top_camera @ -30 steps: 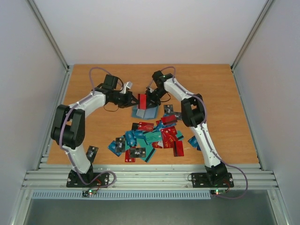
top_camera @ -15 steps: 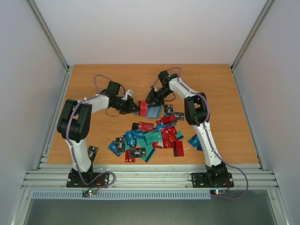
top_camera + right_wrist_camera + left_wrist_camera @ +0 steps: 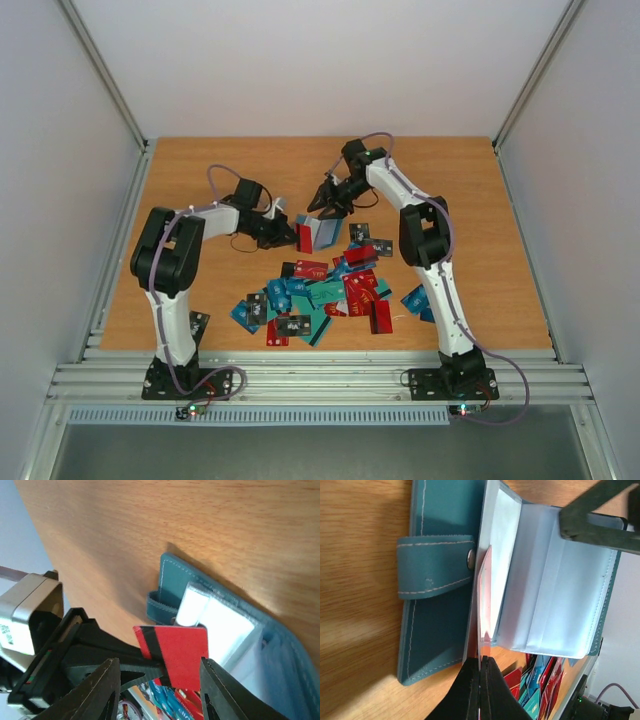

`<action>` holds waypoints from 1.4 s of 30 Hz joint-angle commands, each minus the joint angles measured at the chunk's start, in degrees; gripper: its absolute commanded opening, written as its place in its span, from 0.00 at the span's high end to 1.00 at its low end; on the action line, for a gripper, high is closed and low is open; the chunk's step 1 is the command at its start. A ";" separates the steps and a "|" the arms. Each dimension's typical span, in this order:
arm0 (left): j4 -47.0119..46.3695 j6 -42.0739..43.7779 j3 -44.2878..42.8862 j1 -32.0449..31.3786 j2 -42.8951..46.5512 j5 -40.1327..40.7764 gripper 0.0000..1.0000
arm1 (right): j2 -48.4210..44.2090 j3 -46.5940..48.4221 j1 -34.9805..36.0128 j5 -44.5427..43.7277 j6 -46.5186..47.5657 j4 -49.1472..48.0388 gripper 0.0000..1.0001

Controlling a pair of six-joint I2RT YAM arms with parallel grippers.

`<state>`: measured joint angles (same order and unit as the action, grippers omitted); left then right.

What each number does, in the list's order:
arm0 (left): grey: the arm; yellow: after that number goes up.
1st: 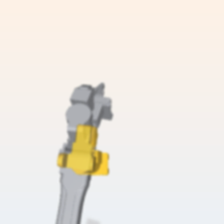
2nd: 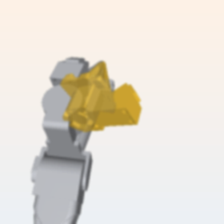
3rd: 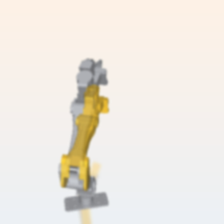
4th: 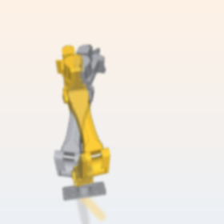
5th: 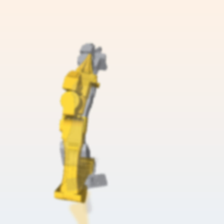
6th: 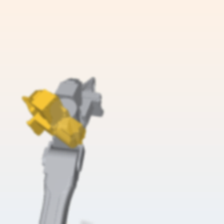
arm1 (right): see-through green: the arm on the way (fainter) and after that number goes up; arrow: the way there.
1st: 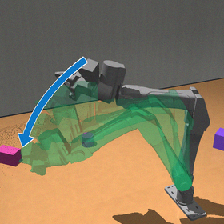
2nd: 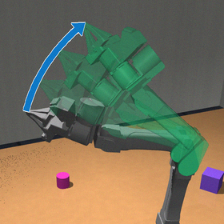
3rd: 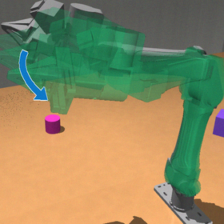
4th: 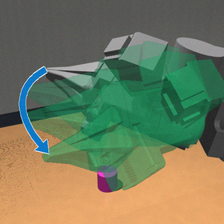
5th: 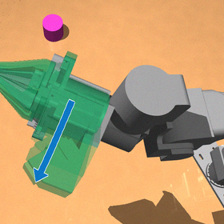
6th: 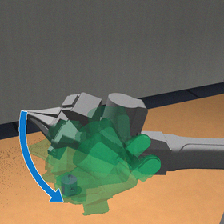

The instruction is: Put the credit cards into the card holder

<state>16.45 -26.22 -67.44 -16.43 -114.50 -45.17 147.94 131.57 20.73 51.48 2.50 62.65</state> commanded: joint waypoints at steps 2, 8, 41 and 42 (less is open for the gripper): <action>-2.02 -1.13 -2.48 -1.25 -0.86 2.74 1.00 | -7.49 0.75 0.08 -6.13 -0.57 4.47 0.54; -1.48 -2.09 -3.09 -2.82 1.10 5.57 1.00 | -20.27 -17.25 0.10 -13.37 -5.51 -1.28 0.55; 3.55 -2.84 -17.49 -3.70 -5.21 4.26 1.00 | -15.02 -26.01 -2.22 -15.57 1.79 -7.16 0.85; 3.59 -2.80 -17.86 -3.70 -5.59 4.24 1.00 | -14.66 -25.88 -2.39 -15.20 2.21 -7.05 0.85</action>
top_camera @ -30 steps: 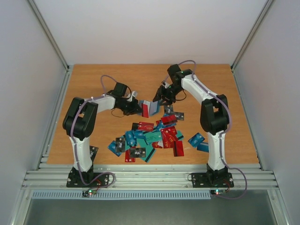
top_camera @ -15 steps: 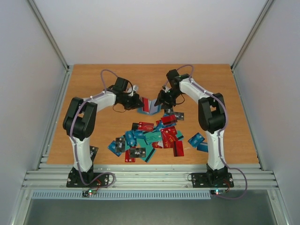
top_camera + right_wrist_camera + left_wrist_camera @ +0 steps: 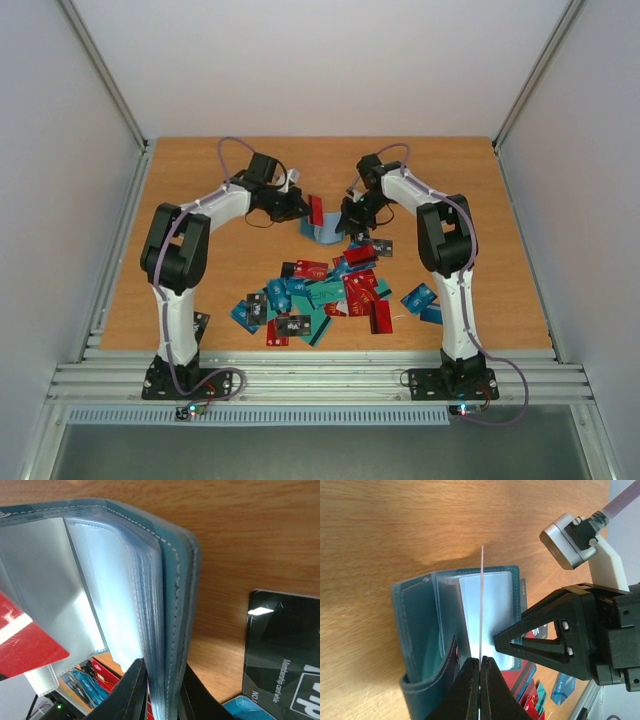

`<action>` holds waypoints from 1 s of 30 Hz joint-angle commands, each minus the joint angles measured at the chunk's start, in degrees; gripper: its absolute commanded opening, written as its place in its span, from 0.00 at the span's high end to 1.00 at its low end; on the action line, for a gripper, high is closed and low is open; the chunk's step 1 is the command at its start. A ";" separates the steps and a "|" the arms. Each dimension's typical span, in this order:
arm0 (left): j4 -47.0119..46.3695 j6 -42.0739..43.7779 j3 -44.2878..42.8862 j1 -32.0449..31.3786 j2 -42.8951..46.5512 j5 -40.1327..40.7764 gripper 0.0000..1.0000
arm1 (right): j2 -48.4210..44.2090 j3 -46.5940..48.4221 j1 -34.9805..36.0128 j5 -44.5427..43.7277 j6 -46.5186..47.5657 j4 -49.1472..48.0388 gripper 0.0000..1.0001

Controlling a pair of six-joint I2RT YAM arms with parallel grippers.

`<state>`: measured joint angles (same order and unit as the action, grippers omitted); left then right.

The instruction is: Put the credit cards into the card holder

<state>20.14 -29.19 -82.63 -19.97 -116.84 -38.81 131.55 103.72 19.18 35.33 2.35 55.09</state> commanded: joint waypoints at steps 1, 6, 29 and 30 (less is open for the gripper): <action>0.02 0.31 -2.96 -0.16 -3.63 -1.97 1.00 | 2.18 2.02 -0.93 1.37 2.73 0.55 0.85; -1.41 -0.71 -3.00 0.01 -5.45 -1.87 1.00 | 2.99 2.22 -1.59 2.21 3.26 0.87 0.86; -5.66 -0.53 0.07 0.02 -8.55 -1.98 1.00 | 5.22 2.95 -1.78 5.36 1.72 0.90 0.83; -5.63 -0.48 0.14 0.02 -8.68 -2.05 1.00 | 5.29 2.90 -1.78 5.50 1.62 0.82 0.83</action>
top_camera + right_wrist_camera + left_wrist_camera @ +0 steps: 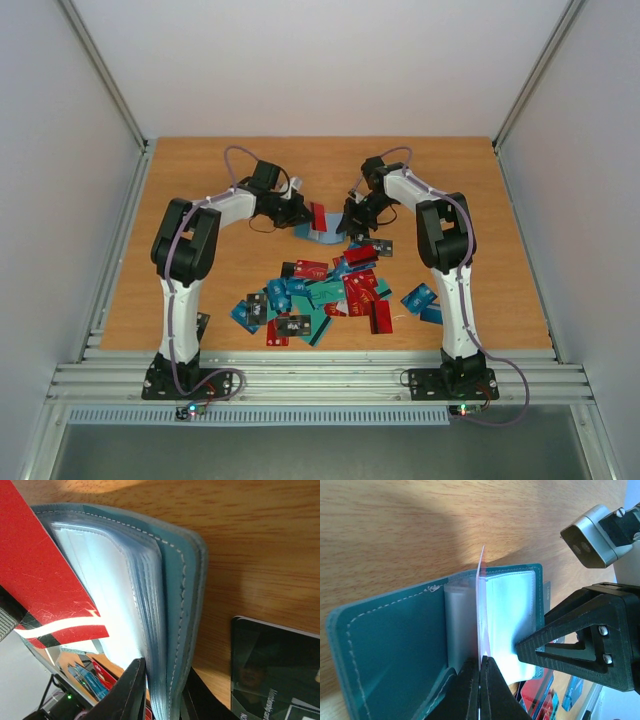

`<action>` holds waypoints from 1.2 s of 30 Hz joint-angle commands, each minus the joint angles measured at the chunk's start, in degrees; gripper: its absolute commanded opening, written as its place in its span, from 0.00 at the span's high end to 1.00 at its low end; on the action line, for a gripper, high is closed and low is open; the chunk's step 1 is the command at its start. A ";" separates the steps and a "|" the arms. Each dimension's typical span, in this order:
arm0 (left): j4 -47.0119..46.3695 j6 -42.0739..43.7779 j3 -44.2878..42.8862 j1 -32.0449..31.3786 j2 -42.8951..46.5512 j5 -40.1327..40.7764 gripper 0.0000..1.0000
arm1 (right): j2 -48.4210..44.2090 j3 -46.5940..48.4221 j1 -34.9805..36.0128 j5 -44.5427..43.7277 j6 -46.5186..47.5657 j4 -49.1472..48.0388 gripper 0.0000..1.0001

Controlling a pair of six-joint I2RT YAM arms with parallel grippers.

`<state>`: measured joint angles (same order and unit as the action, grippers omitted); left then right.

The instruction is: Put the credit cards into the card holder

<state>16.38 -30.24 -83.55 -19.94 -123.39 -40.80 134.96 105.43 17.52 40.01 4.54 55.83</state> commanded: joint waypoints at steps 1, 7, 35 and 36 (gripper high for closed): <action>-1.80 0.68 1.21 -0.02 -2.07 0.05 1.00 | 1.93 1.20 -0.12 0.98 -0.64 0.00 0.83; -1.89 1.36 2.17 -0.01 -1.85 -0.57 1.00 | 1.98 1.36 -0.12 1.75 -1.23 -0.40 0.81; 20.14 1.56 -7.49 -0.01 -6.82 -1.26 1.00 | 1.98 0.51 -0.12 4.25 -4.45 -6.94 0.77; 20.69 1.78 -7.70 -0.01 -7.17 -1.34 1.00 | 1.98 0.53 -0.12 4.43 -4.45 -7.23 0.77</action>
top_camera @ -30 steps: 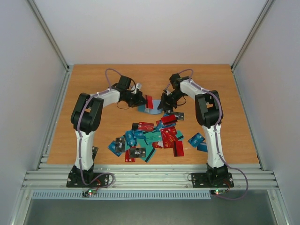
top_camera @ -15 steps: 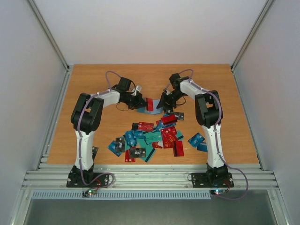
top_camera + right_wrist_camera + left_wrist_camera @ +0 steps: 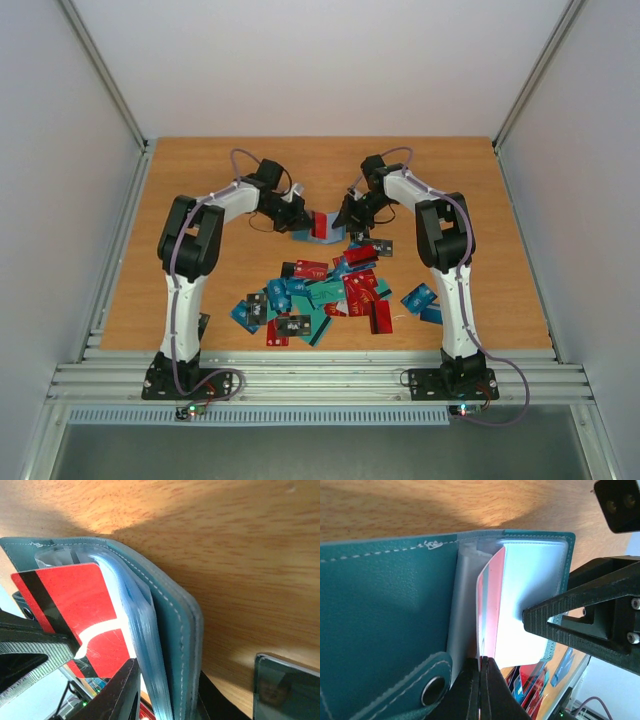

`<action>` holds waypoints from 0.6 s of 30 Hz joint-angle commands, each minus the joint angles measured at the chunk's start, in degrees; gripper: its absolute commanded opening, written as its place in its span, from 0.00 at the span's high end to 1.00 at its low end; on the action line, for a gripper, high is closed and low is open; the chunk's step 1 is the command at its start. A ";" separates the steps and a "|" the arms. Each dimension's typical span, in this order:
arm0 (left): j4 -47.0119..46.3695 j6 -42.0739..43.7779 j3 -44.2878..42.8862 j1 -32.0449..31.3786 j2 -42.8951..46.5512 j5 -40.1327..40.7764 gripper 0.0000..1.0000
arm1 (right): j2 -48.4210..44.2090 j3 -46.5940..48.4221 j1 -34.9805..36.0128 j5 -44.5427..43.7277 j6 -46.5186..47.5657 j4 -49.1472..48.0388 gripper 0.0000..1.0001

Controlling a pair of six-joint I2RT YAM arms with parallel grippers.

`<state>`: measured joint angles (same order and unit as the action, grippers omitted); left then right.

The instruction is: Put the credit cards into the card holder

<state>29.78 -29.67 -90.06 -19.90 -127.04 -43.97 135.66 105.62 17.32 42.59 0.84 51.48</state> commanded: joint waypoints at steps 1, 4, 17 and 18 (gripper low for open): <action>7.59 1.59 -1.25 -0.05 -3.63 1.67 1.00 | 1.36 0.32 0.10 2.02 -0.75 -3.14 0.77; 8.82 2.43 -1.97 -0.05 -4.04 1.12 1.00 | 1.39 0.00 0.11 2.27 -1.72 -3.85 0.78; 5.44 0.84 -1.67 -0.05 -5.57 -3.15 1.00 | 1.71 -1.00 0.17 3.87 -3.49 -5.72 0.80; 5.00 0.52 -1.57 -0.12 -5.58 -3.25 1.00 | 1.72 -0.96 0.17 4.09 -3.52 -5.89 0.80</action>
<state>34.39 -28.05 -92.82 -19.46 -129.36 -47.51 136.03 104.88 17.30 44.47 -1.93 47.99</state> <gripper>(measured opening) 0.020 0.201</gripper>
